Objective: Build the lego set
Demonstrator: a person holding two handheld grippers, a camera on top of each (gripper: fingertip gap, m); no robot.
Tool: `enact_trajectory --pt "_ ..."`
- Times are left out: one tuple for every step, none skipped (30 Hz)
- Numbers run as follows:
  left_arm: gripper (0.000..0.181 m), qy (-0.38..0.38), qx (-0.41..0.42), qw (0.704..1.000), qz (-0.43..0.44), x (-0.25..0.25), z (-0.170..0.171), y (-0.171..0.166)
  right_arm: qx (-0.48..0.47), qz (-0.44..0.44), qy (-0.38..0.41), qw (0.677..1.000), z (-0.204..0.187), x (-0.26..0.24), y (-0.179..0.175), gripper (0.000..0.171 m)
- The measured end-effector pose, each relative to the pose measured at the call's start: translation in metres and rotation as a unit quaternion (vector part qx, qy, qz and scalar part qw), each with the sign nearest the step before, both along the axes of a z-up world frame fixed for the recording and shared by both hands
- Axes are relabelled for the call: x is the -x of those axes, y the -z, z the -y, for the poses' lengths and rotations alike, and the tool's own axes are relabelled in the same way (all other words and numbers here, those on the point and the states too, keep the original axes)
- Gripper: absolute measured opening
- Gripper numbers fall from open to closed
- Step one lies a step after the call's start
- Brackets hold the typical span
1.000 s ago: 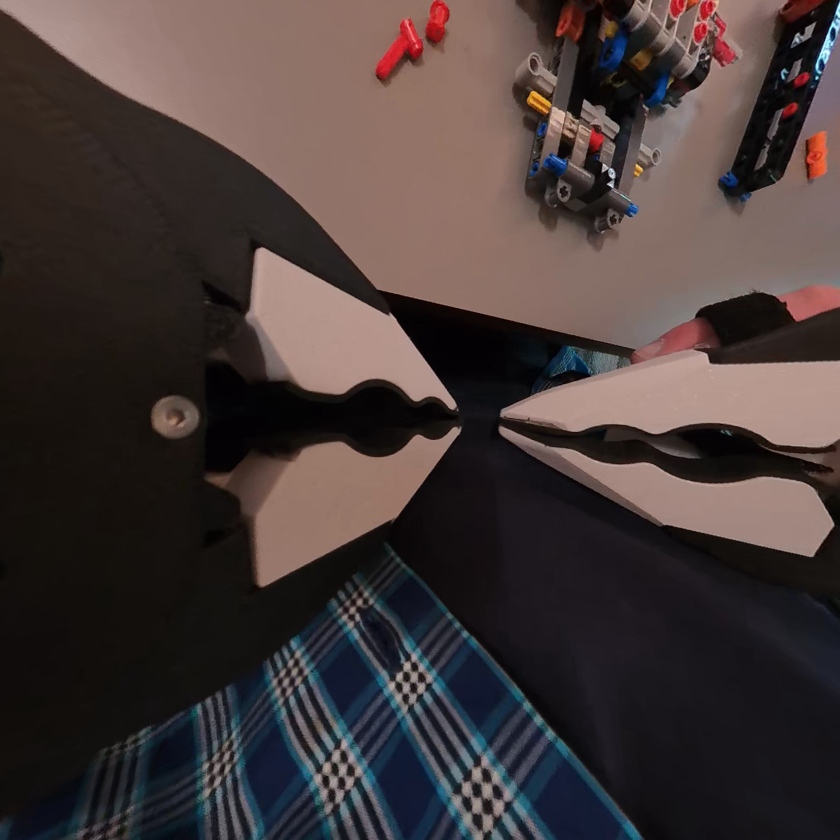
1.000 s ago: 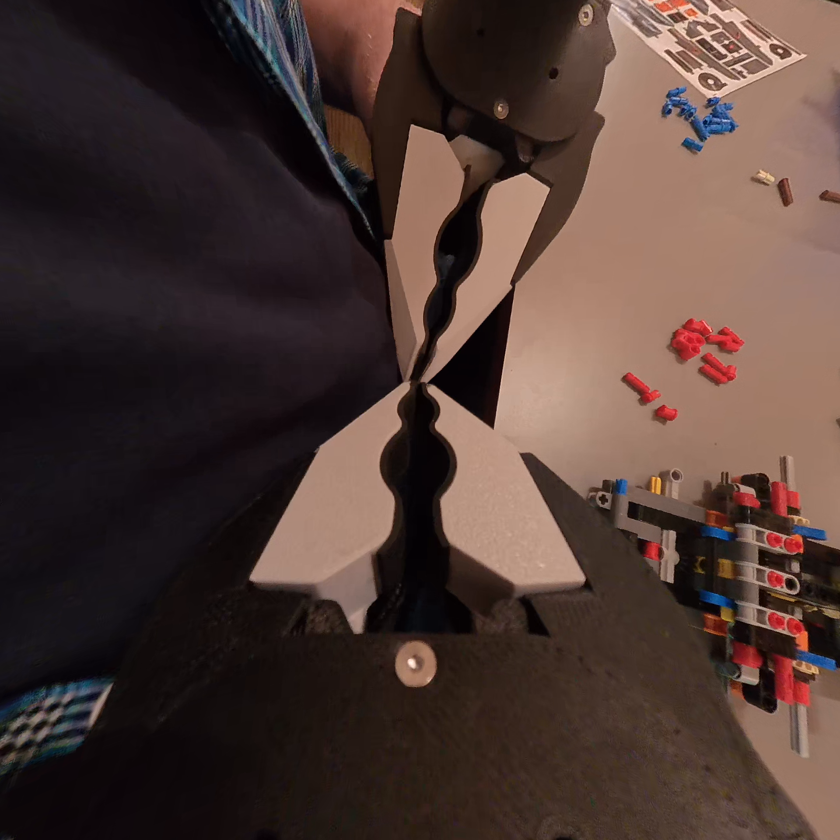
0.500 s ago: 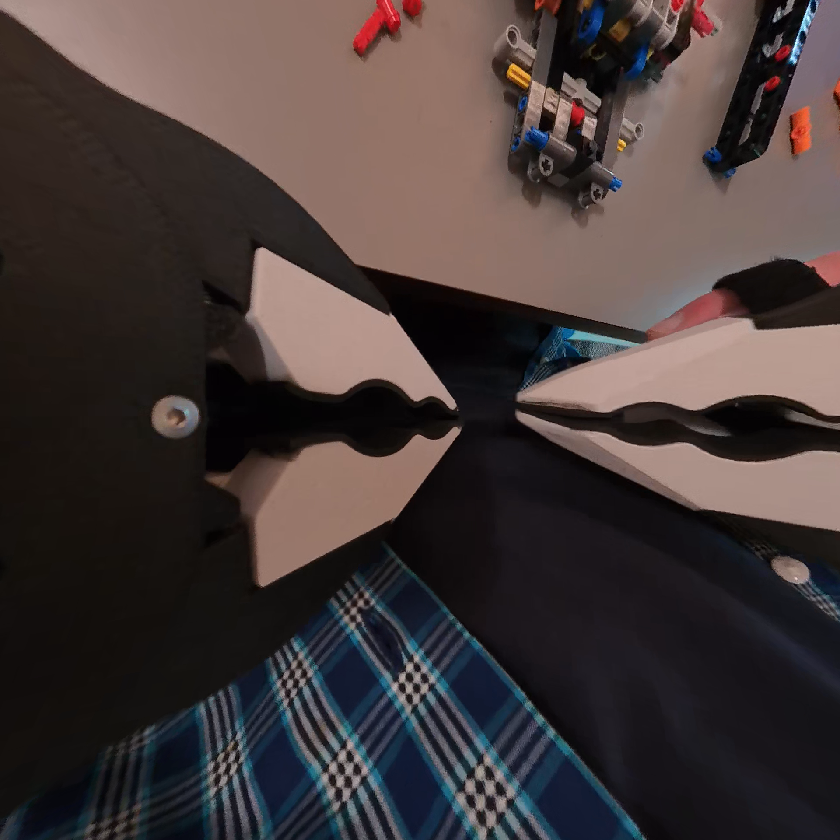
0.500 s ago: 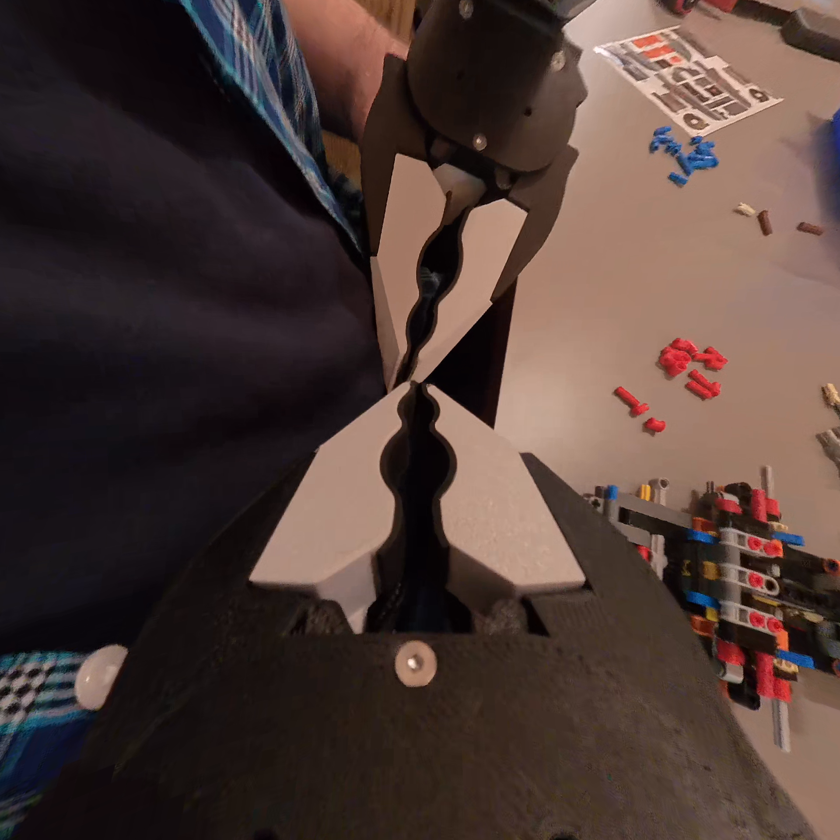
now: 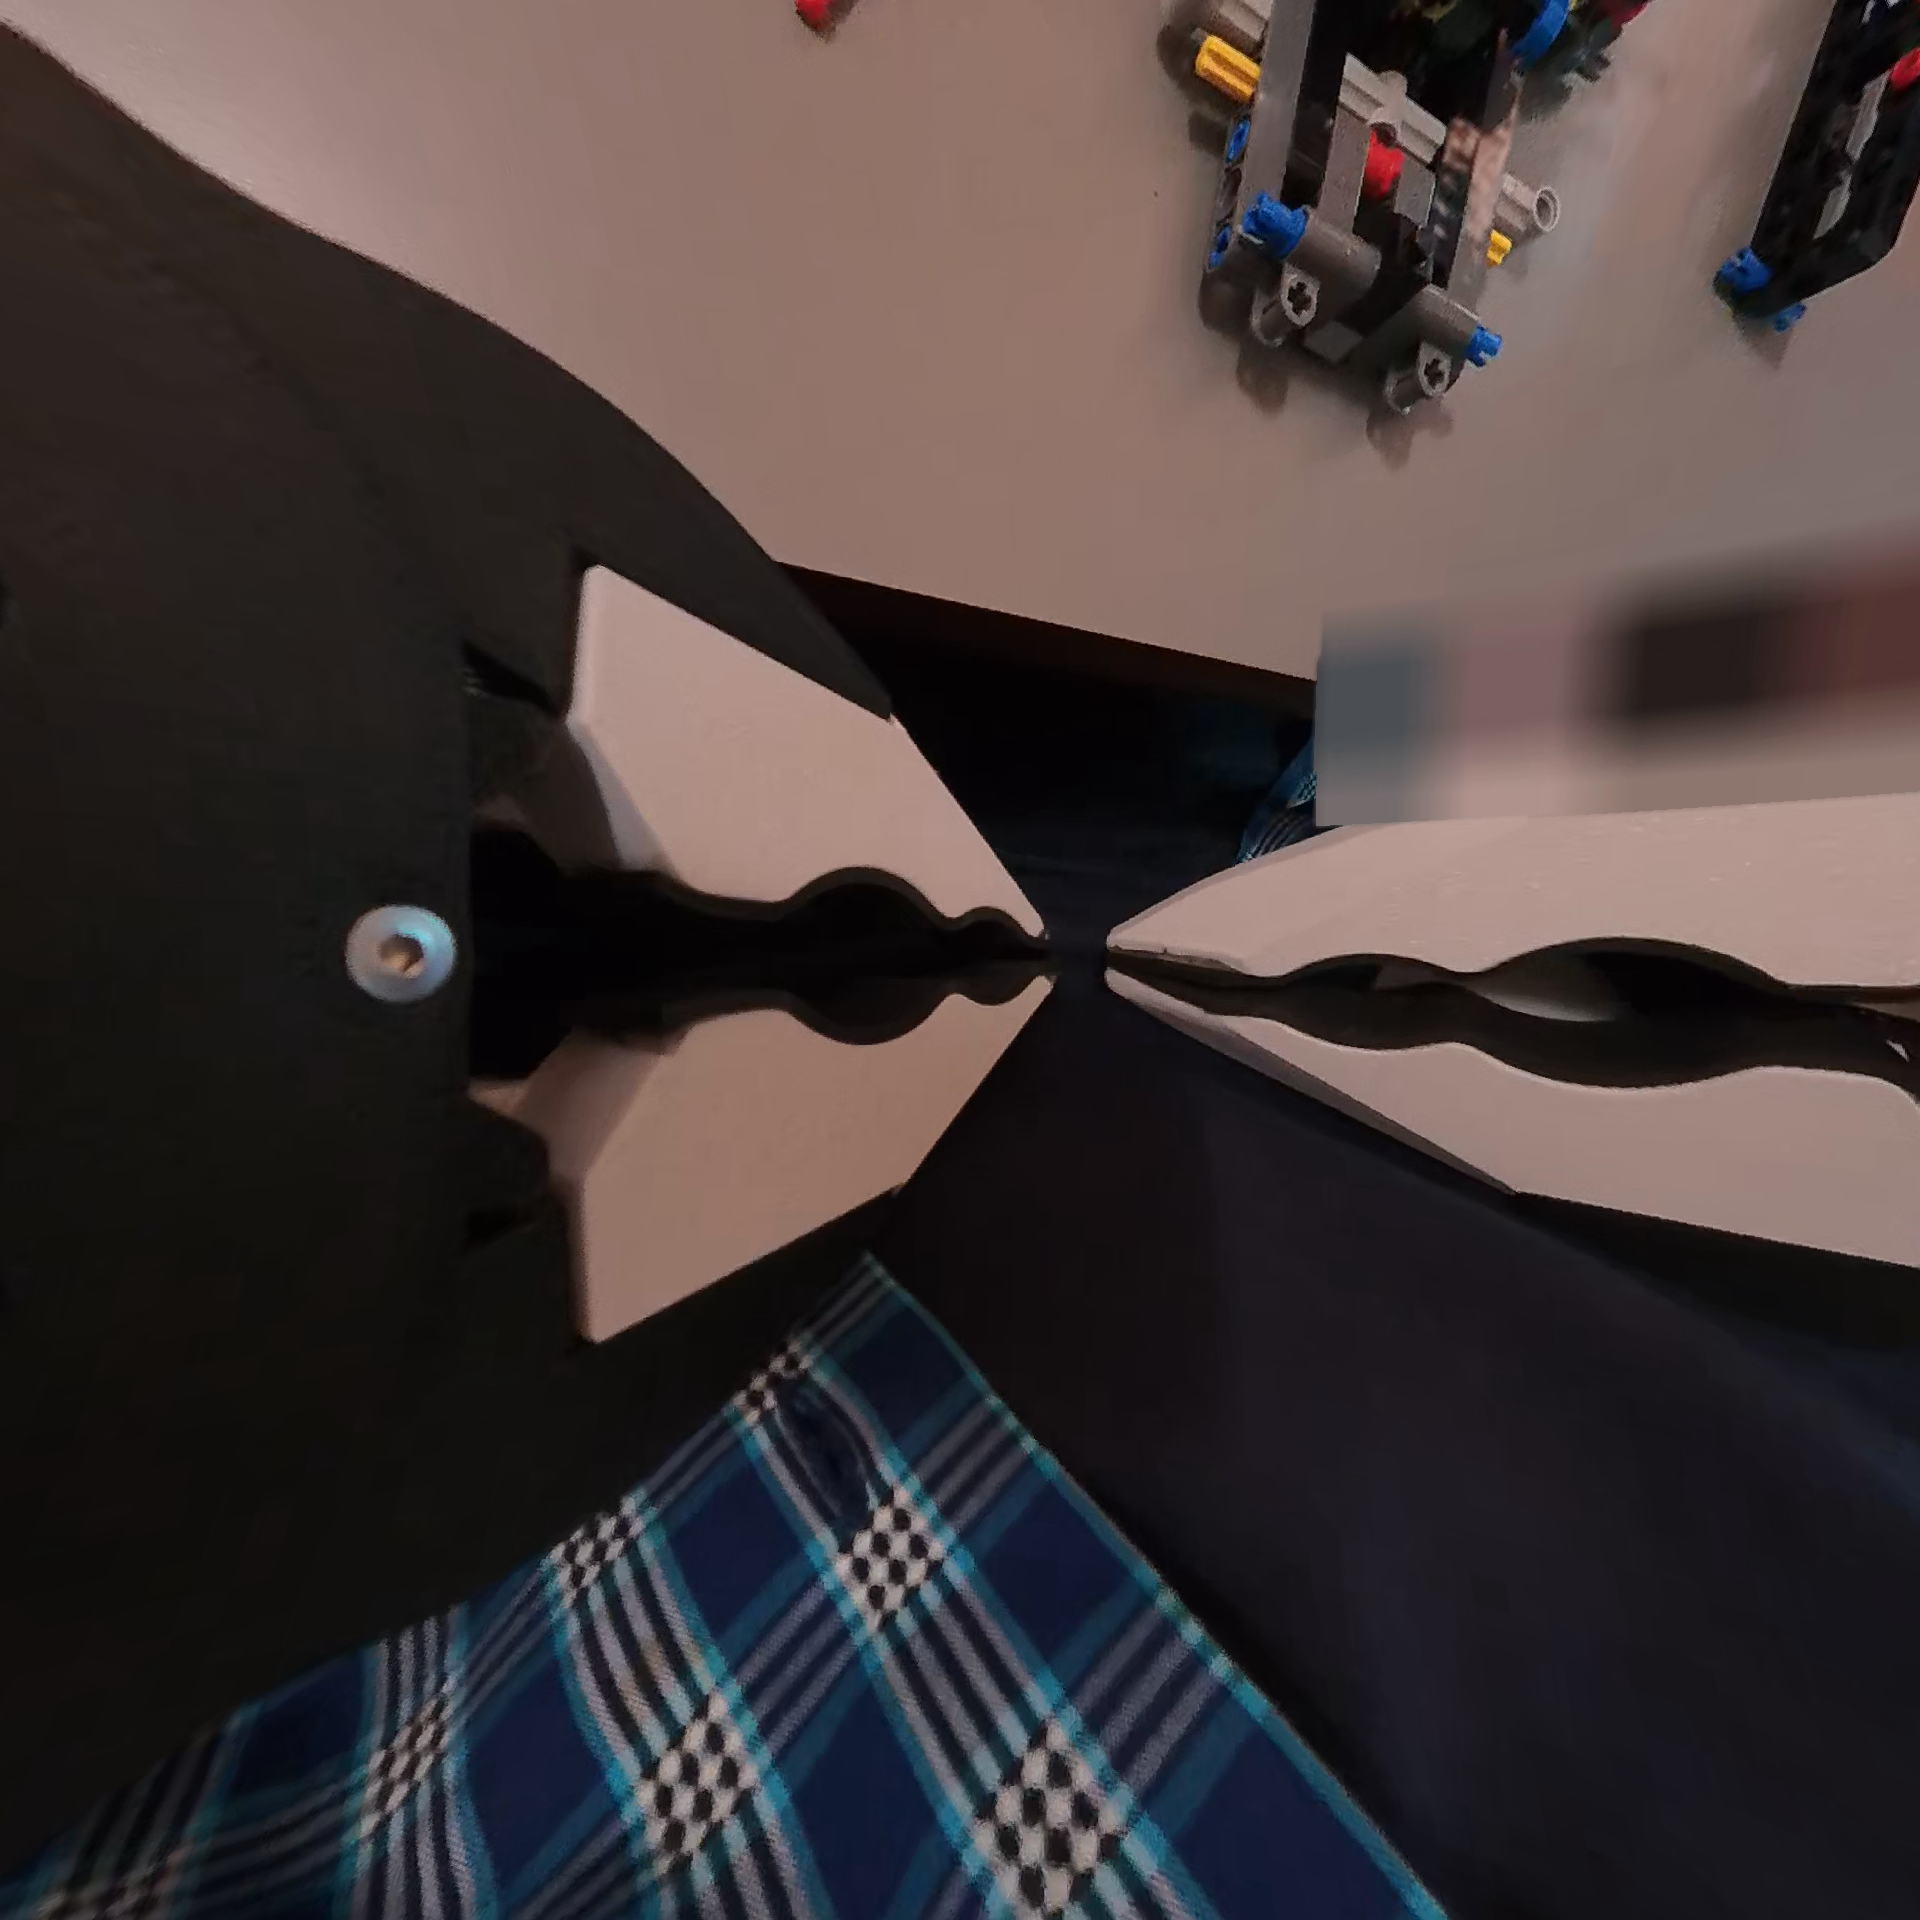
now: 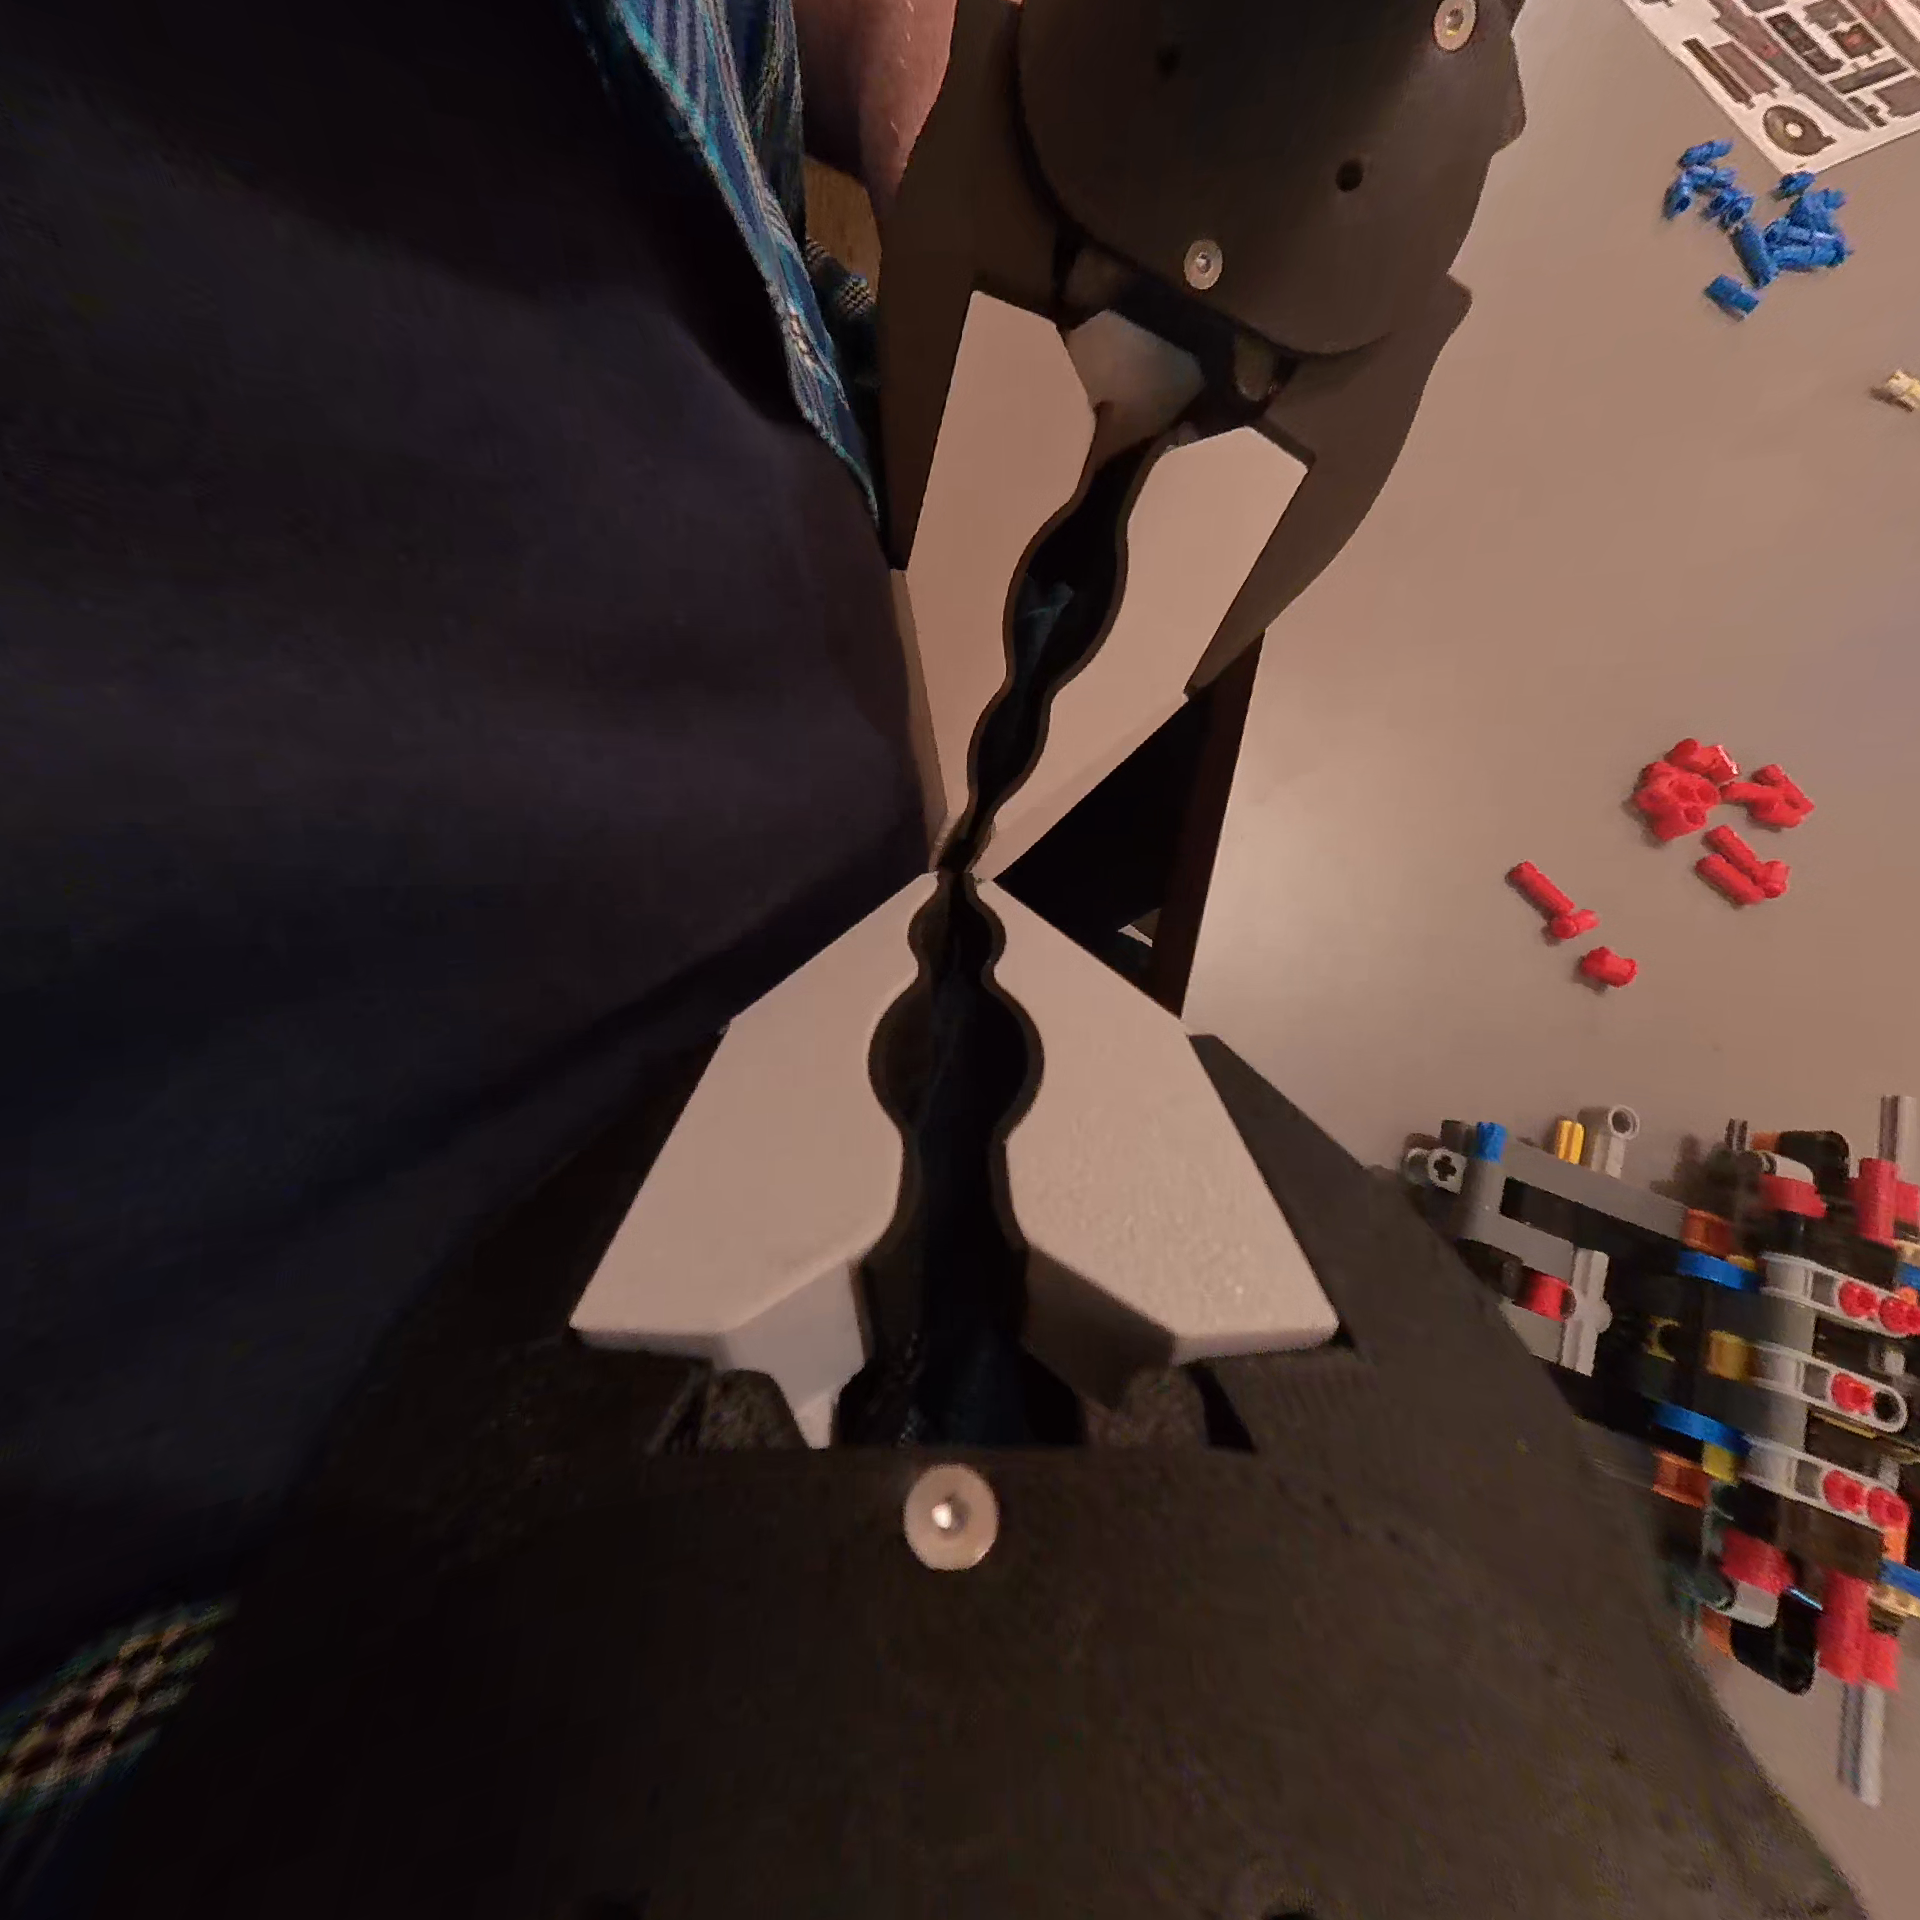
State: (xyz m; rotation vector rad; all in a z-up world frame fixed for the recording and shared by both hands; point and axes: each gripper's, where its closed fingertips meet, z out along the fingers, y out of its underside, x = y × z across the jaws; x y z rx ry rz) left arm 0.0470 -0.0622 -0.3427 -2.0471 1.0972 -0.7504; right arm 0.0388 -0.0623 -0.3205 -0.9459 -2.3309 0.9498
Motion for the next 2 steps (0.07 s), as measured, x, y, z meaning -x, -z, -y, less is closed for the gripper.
enact_trajectory --pt "0.0 0.001 0.001 1.0 0.0 -0.0001 -0.0003 0.0007 0.001 0.002 0.001 1.0 -0.0005 -0.0001 0.0008 0.0" --pt "0.0 0.001 0.001 1.0 0.0 -0.0001 -0.0007 0.0011 0.002 0.004 0.002 1.0 -0.0009 -0.0002 0.0018 0.0"
